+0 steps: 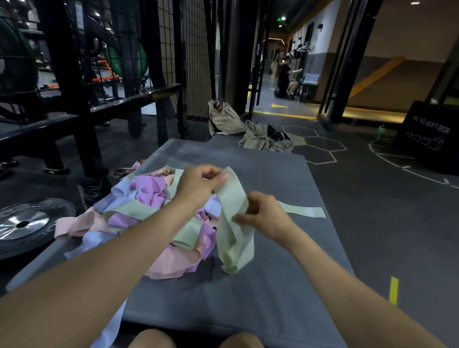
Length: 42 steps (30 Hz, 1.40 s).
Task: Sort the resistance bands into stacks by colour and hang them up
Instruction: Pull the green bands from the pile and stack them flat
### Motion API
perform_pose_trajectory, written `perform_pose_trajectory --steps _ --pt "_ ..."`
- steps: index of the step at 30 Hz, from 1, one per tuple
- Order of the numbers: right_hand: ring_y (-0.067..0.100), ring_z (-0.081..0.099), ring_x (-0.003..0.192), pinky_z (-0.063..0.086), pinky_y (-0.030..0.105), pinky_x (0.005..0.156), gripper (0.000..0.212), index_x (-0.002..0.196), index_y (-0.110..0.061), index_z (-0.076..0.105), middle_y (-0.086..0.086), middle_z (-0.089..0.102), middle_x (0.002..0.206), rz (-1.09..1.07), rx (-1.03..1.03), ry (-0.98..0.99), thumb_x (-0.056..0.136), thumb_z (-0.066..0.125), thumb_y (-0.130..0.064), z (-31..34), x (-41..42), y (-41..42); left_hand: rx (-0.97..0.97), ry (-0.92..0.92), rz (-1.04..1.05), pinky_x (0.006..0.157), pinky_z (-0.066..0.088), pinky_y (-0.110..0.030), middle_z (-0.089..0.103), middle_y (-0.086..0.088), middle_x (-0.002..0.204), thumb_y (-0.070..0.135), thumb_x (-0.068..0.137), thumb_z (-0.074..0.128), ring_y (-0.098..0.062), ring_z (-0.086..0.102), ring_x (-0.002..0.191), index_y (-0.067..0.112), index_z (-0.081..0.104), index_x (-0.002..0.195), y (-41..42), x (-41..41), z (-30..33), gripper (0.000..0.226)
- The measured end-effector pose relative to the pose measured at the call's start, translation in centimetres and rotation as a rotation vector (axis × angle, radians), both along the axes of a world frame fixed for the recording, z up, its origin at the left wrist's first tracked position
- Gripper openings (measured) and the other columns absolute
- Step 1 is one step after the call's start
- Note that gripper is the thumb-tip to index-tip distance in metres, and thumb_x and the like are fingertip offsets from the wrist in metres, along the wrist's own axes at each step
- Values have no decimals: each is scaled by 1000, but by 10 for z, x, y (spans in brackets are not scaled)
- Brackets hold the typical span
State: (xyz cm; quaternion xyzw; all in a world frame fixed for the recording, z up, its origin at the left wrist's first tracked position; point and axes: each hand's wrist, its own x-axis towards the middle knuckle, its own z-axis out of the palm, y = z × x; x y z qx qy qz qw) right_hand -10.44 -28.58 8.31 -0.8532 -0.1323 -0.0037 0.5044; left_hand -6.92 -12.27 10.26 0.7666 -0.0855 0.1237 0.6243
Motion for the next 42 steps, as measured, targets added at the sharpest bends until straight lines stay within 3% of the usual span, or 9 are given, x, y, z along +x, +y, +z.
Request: perform_pose_trajectory --steps 3,12,16,21,26,31,36,40,42 --pt "8 58 71 51 27 74 18 88 -3 63 2 64 80 84 -46 137 74 75 -1 -24 -1 -3 -71 28 56 59 41 -25 57 3 70 14 87 64 -11 48 62 15 64 79 14 6 4 8" --pt "19 51 76 39 27 70 29 62 -29 48 -1 55 80 -101 -646 269 79 70 -31 -66 5 -56 -214 119 299 70 43 -37 57 -12 85 15 93 55 -23 51 80 15 57 76 60 24 -23 18" --pt "29 58 97 41 37 83 6 88 -22 54 2 56 92 -196 -697 230 90 53 -28 -71 7 -75 -208 141 304 76 44 -37 57 -10 86 12 93 55 -21 50 82 19 56 70 54 28 -37 24" --pt "32 56 101 45 36 82 31 116 -13 53 12 60 108 -333 -683 145 89 58 -28 -70 11 -89 -257 188 312 87 48 -40 58 2 78 10 93 55 -23 53 88 13 59 84 41 37 -53 10" --pt "19 47 80 35 23 67 16 80 -13 70 5 46 89 -301 -662 43 79 72 -29 -73 19 -105 -188 186 310 87 49 -44 63 -7 88 15 93 56 -24 56 87 12 60 92 31 52 -63 5" --pt "21 42 67 30 28 50 34 57 -16 38 6 45 66 -370 -505 129 84 58 -13 -81 31 -125 -149 224 326 86 50 -45 62 -10 94 19 92 57 -26 57 87 16 58 81 12 72 -70 12" --pt "21 50 64 53 42 66 6 85 -5 53 6 49 66 -527 -52 251 83 56 1 -99 55 -159 -87 242 336 87 52 -48 59 -15 97 17 93 52 -29 57 87 11 59 94 -27 100 -77 10" --pt "19 52 68 51 23 53 30 106 -5 54 5 52 75 -680 191 252 80 64 6 -105 91 -188 -16 313 354 85 53 -49 62 -22 101 14 93 47 -32 60 81 3 62 103 -57 137 -89 21" --pt "22 54 75 54 31 64 28 101 -5 57 9 57 83 -787 253 210 78 70 3 -108 116 -203 156 335 365 87 51 -44 63 -27 107 13 92 46 -40 62 95 0 63 95 -70 157 -96 22"
